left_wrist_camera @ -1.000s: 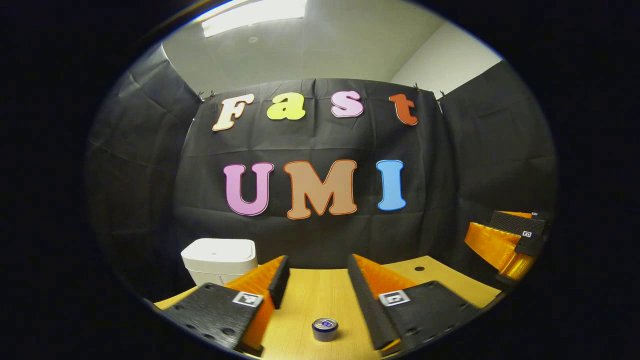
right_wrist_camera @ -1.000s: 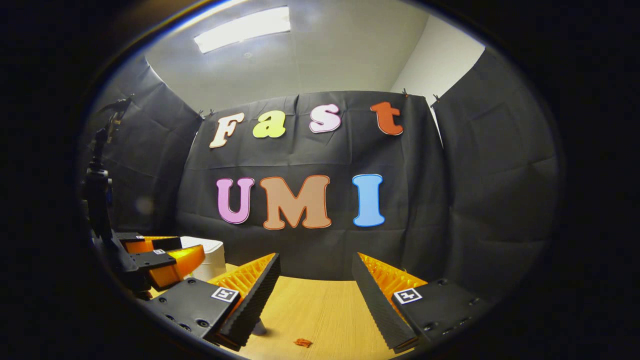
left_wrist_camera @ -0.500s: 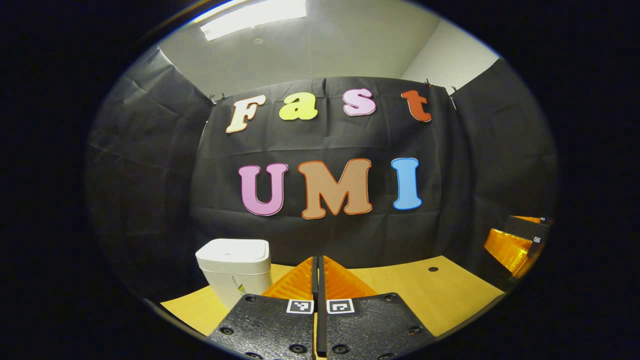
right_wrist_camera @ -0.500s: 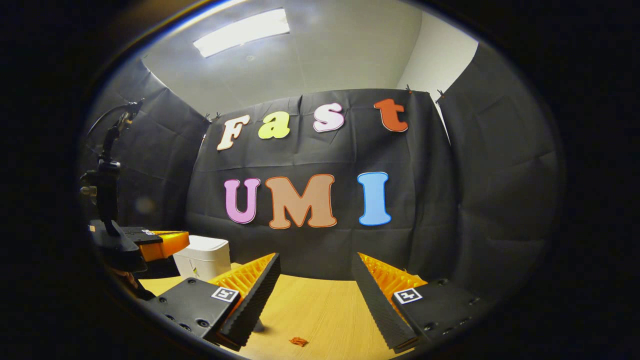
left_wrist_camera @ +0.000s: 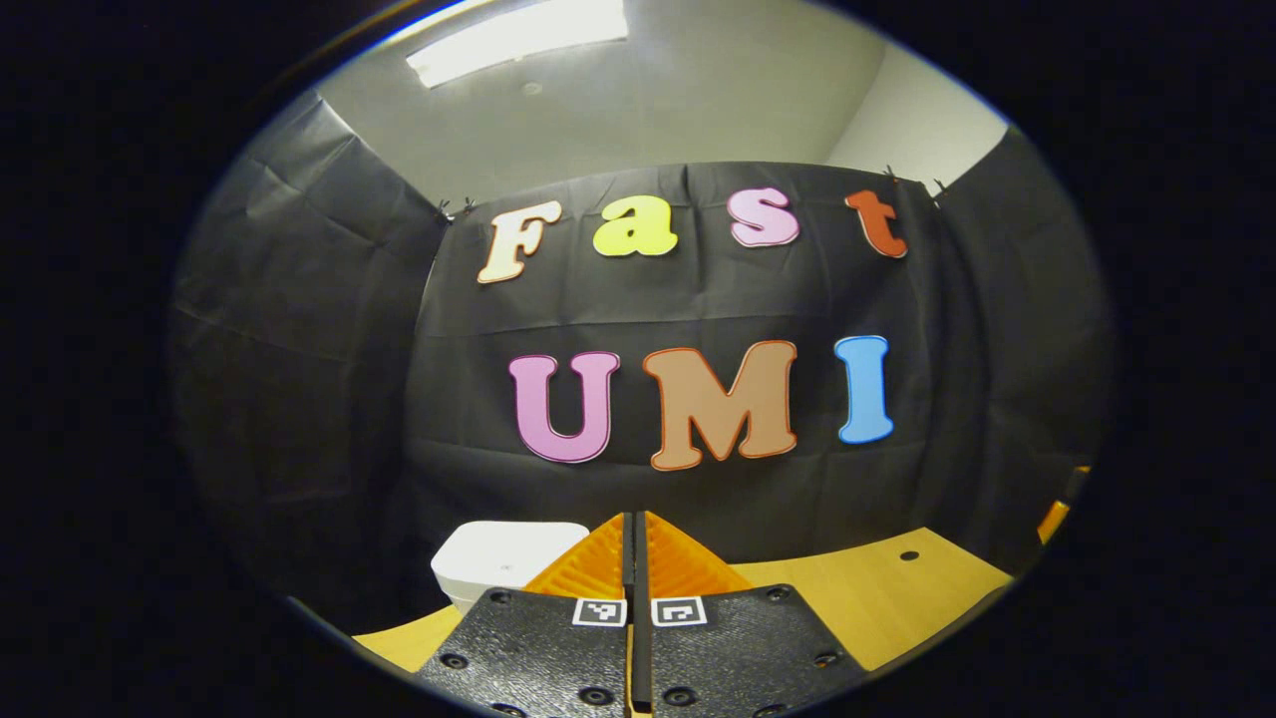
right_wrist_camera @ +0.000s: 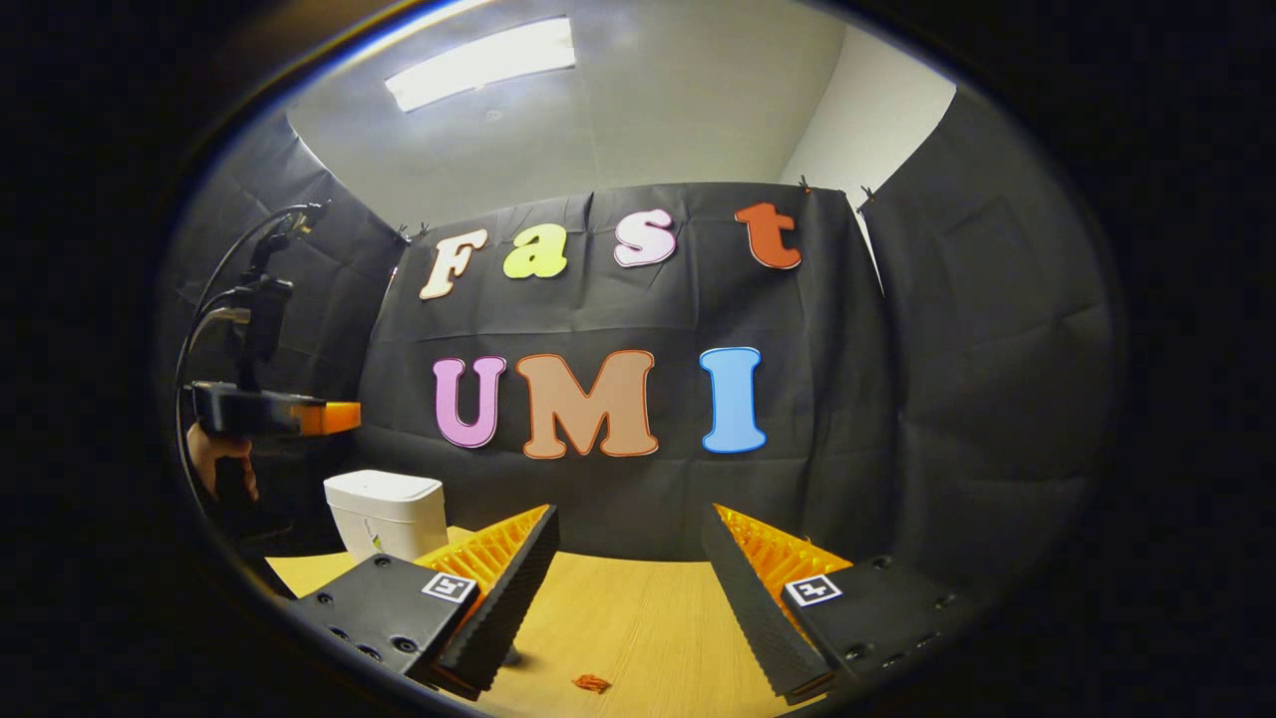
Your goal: Press the lid of the desktop garbage bin to open it, pick up the crumpled paper on the desktop and throw it into the bin, then pick up the pop can on the desktop and drop it into the bin, and finally close the garbage bin lid.
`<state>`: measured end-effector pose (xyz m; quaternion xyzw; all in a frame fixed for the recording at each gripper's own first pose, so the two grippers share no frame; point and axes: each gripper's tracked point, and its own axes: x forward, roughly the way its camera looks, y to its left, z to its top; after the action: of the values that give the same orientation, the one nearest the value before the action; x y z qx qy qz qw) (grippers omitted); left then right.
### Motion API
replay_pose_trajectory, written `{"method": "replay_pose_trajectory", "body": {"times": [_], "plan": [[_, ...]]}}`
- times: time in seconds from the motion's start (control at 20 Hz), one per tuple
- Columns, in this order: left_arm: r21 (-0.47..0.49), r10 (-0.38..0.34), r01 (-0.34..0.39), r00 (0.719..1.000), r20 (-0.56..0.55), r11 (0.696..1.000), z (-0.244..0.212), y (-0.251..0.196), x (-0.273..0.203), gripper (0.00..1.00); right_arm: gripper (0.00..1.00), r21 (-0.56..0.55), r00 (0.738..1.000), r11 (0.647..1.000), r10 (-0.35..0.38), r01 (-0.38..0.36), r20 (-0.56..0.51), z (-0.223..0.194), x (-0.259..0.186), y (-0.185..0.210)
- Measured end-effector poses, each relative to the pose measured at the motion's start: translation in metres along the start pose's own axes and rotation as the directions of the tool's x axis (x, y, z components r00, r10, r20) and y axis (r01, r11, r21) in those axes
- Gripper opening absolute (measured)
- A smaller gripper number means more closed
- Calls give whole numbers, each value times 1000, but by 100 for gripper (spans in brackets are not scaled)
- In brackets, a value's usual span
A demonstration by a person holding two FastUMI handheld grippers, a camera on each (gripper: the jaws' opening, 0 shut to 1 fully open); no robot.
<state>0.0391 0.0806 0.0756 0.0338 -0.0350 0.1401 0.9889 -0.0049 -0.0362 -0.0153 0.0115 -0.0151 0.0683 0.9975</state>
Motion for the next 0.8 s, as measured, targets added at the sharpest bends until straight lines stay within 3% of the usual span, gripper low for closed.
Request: {"method": "replay_pose_trajectory", "body": {"times": [0.3, 0.55, 0.8], "plan": [[-42, 85, -89, 992, -95, 995, -34, 78, 67, 0, 96, -2, 997, 998, -60, 60, -49, -14, 10, 16], [-66, 102, -119, 971, -217, 991, -91, 109, 110, 0, 100, -36, 991, 994, -107, 104, -83, -23, 16, 26], [-65, 115, -141, 944, -308, 988, -141, 126, 129, 0, 96, -70, 980, 989, -136, 127, -143, -38, 21, 34]]}}
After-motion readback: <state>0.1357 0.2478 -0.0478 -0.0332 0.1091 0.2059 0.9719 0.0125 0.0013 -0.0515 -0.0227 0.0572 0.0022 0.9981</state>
